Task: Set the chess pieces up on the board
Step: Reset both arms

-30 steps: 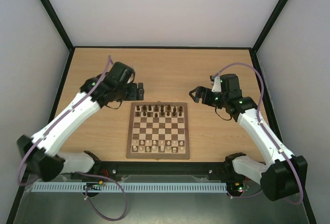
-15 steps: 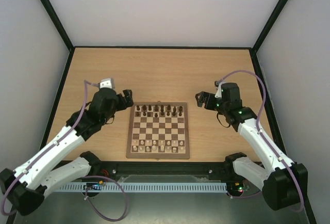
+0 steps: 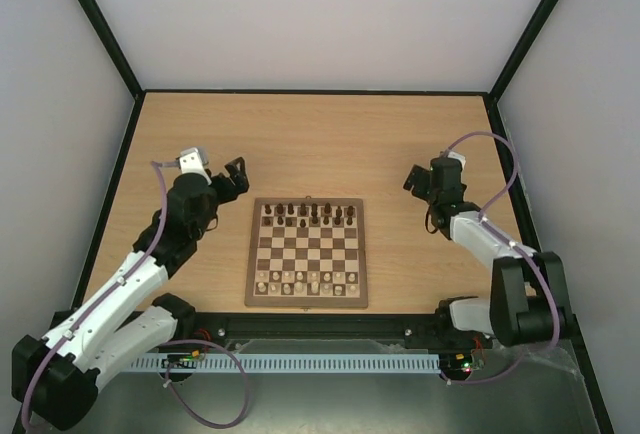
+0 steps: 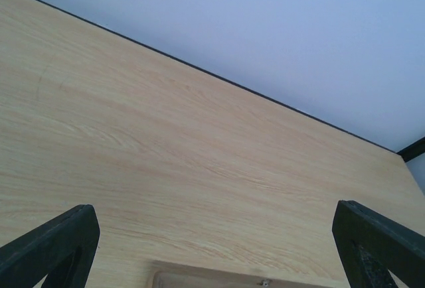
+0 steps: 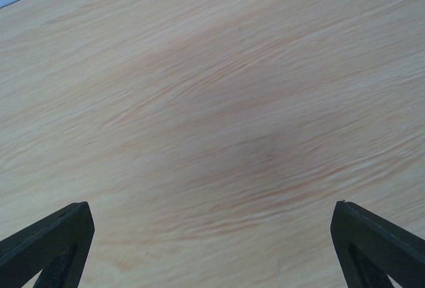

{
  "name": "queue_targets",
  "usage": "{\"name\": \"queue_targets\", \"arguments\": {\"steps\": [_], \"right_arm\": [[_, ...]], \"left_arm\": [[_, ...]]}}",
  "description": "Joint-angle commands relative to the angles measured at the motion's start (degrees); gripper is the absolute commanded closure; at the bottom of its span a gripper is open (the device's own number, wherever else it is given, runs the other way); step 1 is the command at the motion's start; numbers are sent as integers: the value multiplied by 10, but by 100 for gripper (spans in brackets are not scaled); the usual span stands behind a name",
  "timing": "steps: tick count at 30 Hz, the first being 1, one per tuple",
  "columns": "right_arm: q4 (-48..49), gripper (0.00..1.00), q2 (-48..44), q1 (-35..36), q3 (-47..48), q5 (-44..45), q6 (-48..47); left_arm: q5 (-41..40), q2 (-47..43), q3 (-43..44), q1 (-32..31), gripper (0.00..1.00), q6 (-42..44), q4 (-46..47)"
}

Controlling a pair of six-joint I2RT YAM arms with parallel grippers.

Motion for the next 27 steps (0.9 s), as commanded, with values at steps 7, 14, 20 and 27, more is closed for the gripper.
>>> {"name": "queue_targets", "arguments": {"steps": [7, 14, 20, 27], "right_arm": [[273, 2, 102, -26, -31, 133, -48], [373, 1, 124, -48, -43, 140, -64], [440, 1, 189, -57, -47, 112, -35], [472, 1, 223, -52, -48, 68, -56]], "left_arm": [[58, 69, -36, 96, 1, 58, 157], [78, 159, -87, 209, 1, 78, 278], [18, 201, -97, 224, 1, 115, 340], [-15, 273, -76, 252, 1, 148, 356]]}}
